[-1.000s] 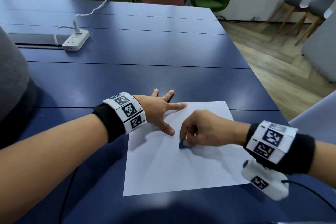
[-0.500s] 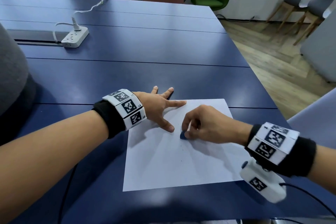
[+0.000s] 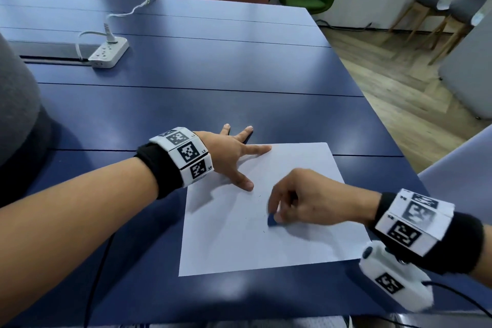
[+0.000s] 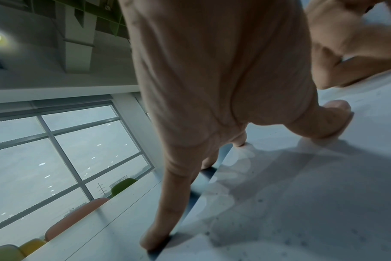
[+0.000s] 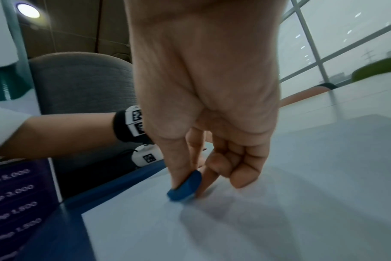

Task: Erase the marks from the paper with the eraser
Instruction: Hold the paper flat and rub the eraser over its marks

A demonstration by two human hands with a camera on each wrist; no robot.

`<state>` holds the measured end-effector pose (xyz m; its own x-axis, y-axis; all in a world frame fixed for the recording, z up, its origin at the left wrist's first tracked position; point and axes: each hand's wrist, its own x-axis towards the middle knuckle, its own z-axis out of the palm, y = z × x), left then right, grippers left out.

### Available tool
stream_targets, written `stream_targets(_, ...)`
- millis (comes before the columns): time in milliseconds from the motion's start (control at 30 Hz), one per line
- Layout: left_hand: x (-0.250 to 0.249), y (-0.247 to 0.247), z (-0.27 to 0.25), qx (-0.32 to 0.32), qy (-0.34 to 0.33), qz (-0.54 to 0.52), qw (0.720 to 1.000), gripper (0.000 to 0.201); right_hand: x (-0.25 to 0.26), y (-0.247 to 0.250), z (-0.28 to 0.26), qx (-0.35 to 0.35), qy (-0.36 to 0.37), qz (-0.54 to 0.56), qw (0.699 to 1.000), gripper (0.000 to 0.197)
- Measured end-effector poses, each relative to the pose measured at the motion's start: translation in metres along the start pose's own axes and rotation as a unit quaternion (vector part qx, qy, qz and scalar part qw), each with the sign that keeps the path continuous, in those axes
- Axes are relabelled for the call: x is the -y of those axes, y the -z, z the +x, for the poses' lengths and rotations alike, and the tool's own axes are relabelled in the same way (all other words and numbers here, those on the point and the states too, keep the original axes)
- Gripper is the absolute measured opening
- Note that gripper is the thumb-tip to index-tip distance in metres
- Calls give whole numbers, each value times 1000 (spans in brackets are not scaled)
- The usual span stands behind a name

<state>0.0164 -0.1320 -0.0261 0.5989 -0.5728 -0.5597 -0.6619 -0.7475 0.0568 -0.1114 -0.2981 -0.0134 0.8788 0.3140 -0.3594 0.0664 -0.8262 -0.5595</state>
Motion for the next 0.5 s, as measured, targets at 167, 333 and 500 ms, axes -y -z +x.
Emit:
stream_targets(167,-1,1,-2,4,0,-3,1000,98,-7,-3,1,-61,-16,10,998,4)
stream_targets(333,-2,1,-2,4,1,-2,1000,97,-4,-3,-4,-62,-26,17,998,3)
stream_targets(500,-2,2,-3,1,3,1,1000,96,-3,-12,-12,-89,-27,37,995,3)
